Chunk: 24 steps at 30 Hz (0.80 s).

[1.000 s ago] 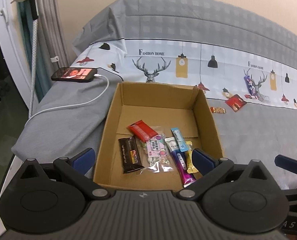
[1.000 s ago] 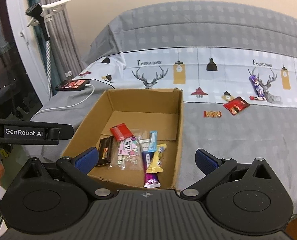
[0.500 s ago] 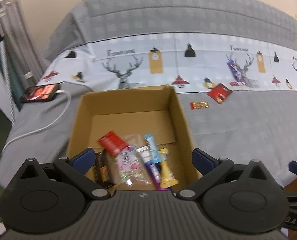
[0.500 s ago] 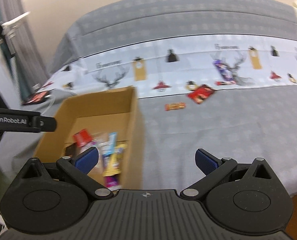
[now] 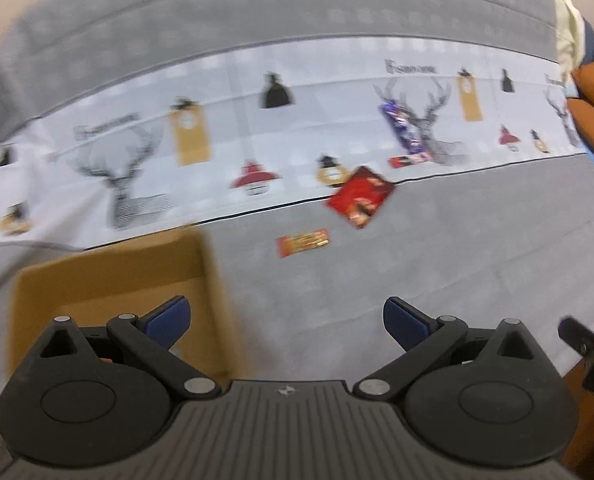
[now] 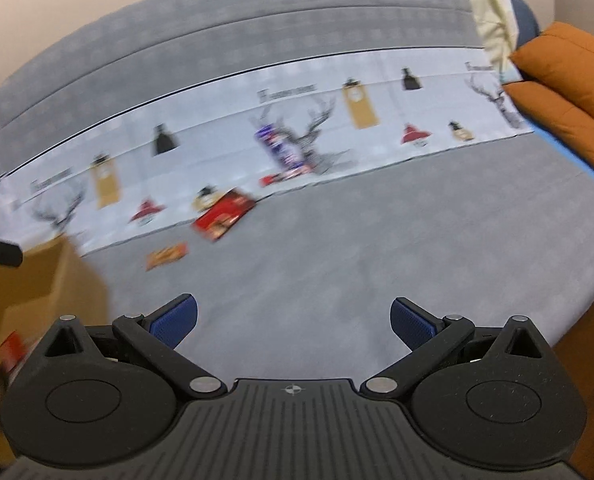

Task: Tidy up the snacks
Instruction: 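Grasp the red coffee pouch with the left tool while the right tool grasps the purple candy bar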

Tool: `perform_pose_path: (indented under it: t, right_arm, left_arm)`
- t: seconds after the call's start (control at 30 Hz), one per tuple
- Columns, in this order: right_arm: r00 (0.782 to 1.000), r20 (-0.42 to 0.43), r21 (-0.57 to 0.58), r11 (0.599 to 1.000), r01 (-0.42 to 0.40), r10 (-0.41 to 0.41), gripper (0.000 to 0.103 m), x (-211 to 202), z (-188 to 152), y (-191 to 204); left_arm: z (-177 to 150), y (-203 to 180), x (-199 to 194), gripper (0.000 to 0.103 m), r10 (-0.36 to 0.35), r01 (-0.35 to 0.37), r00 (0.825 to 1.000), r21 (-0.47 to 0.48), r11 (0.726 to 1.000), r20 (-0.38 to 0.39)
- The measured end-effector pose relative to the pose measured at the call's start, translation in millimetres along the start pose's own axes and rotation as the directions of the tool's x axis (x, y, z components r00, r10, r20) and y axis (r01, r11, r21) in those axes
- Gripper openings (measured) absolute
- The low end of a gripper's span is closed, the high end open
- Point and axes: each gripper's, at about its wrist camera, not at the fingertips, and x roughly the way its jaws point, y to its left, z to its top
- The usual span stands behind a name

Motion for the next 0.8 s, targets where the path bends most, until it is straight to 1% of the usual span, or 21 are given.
perform_pose_path:
  t: [0.07, 0.17, 0.3, 0.4, 0.47, 0.53, 0.63, 0.7, 0.73, 0.8]
  right_arm:
    - [1.0, 0.008, -0.002, 1.0, 0.016, -0.016, 0.103, 25.6, 16.1, -11.9]
    - [0.999, 0.012, 0.004, 0.999, 0.043, -0.043, 0.103, 75.2, 38.0, -25.6]
    - [0.999, 0.022, -0.003, 0.999, 0.044, -0.044, 0.103, 139.4, 64.4, -34.7]
    - [0.999, 0.035, -0.02, 1.0, 0.017, -0.017, 0.103, 192.1, 93.4, -35.0]
    - [0.999, 0.047, -0.049, 0.999, 0.0, 0.003, 0.103, 230.3, 113.5, -31.3]
    - [0.999, 0.044, -0.083, 0.996, -0.015, 0.018, 0.102, 268.8, 129.9, -25.6]
    - [0.999, 0.006, -0.106, 0.994, -0.04, 0.041, 0.102, 321.0, 145.1, -16.6]
    - [0.998, -0.028, -0.126, 0.991, -0.05, 0.047, 0.102, 355.6, 150.8, -8.3]
    - [0.998, -0.038, -0.136, 0.989, -0.05, 0.045, 0.102, 369.3, 152.5, -4.3]
    - [0.999, -0.04, -0.159, 0.986, -0.041, 0.035, 0.102, 395.4, 155.8, 4.1]
  left_arm:
    - [16.3, -13.3, 34.6, 0.103, -0.024, 0.024, 0.999, 0.009, 1.0, -0.028]
    - [38.5, -34.3, 91.2, 0.103, -0.053, 0.057, 0.995, 0.037, 0.998, -0.081]
    - [66.1, -56.2, 161.8, 0.103, -0.085, 0.096, 0.987, 0.08, 0.992, -0.133]
    - [85.4, -68.4, 211.8, 0.103, -0.071, 0.088, 0.983, 0.096, 0.992, -0.167]
    - [98.1, -73.8, 244.0, 0.103, -0.036, 0.054, 0.982, 0.092, 0.994, -0.186]
    - [105.8, -76.0, 268.2, 0.103, -0.023, 0.042, 0.981, 0.094, 0.995, -0.195]
    - [112.0, -76.9, 301.5, 0.103, -0.032, 0.058, 0.971, 0.103, 0.993, -0.236]
    - [113.1, -76.5, 317.7, 0.103, -0.029, 0.059, 0.968, 0.115, 0.992, -0.25]
    - [114.0, -75.9, 323.3, 0.103, -0.044, 0.075, 0.966, 0.113, 0.991, -0.255]
    - [117.3, -74.4, 331.2, 0.103, -0.054, 0.083, 0.967, 0.107, 0.991, -0.251]
